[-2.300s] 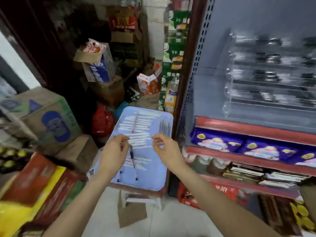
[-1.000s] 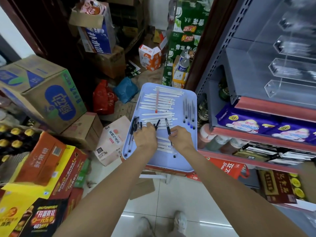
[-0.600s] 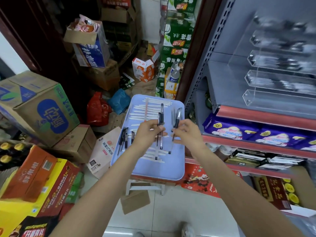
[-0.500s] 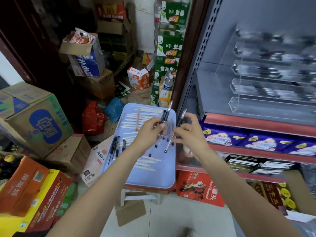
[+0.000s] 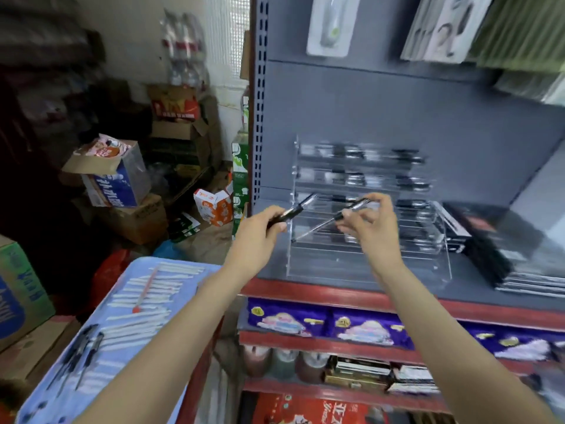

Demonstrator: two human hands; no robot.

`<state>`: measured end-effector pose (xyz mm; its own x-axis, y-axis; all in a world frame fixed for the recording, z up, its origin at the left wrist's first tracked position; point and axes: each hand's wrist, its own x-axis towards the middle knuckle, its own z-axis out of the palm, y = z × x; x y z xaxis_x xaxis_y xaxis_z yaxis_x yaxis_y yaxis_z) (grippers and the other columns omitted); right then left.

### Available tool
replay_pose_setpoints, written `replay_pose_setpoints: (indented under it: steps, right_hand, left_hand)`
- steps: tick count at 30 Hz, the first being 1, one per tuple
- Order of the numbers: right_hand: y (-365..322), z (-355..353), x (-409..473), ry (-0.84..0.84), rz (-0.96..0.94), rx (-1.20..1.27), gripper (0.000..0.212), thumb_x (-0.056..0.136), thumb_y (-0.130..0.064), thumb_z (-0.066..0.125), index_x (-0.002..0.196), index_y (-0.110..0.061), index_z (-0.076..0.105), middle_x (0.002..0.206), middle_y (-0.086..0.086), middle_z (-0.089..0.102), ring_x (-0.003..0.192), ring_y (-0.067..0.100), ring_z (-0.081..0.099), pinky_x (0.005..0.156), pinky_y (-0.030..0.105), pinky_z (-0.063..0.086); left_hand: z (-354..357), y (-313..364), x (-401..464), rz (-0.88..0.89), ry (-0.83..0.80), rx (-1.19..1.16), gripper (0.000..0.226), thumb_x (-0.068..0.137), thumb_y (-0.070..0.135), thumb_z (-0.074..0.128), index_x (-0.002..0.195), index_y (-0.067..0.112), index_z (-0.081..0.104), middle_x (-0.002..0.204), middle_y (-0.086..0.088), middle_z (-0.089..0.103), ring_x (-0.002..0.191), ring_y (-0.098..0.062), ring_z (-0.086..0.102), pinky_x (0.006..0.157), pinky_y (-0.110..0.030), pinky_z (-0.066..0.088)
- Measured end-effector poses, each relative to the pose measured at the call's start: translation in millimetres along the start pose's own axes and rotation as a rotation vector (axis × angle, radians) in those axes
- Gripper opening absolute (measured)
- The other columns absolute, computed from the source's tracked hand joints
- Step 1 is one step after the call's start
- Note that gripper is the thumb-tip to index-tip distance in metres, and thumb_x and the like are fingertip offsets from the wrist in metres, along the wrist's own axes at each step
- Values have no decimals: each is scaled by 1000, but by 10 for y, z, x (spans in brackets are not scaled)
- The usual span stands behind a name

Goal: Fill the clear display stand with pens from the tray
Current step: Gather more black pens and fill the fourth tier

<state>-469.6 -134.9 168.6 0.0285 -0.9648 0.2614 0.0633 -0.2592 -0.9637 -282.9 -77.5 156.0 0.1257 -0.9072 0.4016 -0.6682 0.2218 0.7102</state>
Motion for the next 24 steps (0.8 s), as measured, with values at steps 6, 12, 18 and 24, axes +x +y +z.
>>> replay_pose_setpoints:
  steps: [6,12,18,24]
  right_hand:
    - [218,-296,364,-19,42,-129,14,87,5,57,95,-5,51,82,10,61,68,14,69,67,20,58]
    - [410,-348,611,-150,-124,-761,7,79,-15,73,84,-12,69,92,5,65,85,18,62,76,25,45]
    - [422,-370,659,-201,-202,-1142,9,83,-23,69,84,-14,72,97,4,60,94,22,57,69,30,44]
    - [473,-379,752,-342,-161,-1024,18,84,-16,68,101,-11,71,99,7,69,88,19,64,80,23,50]
  left_hand:
    - [226,112,172,-38,36,104,15,93,14,53,107,14,61,75,-8,61,72,-28,58,67,-36,40]
    - [292,116,309,-65,60,147,18,92,11,54,108,15,62,80,4,54,78,-15,52,72,-25,36]
    - [339,144,339,-37,23,175,19,91,12,56,109,15,63,86,-2,60,82,-18,55,68,-21,33]
    - [375,181,356,-27,-2,193,18,88,13,61,106,13,65,94,-5,71,92,-20,63,83,-31,47]
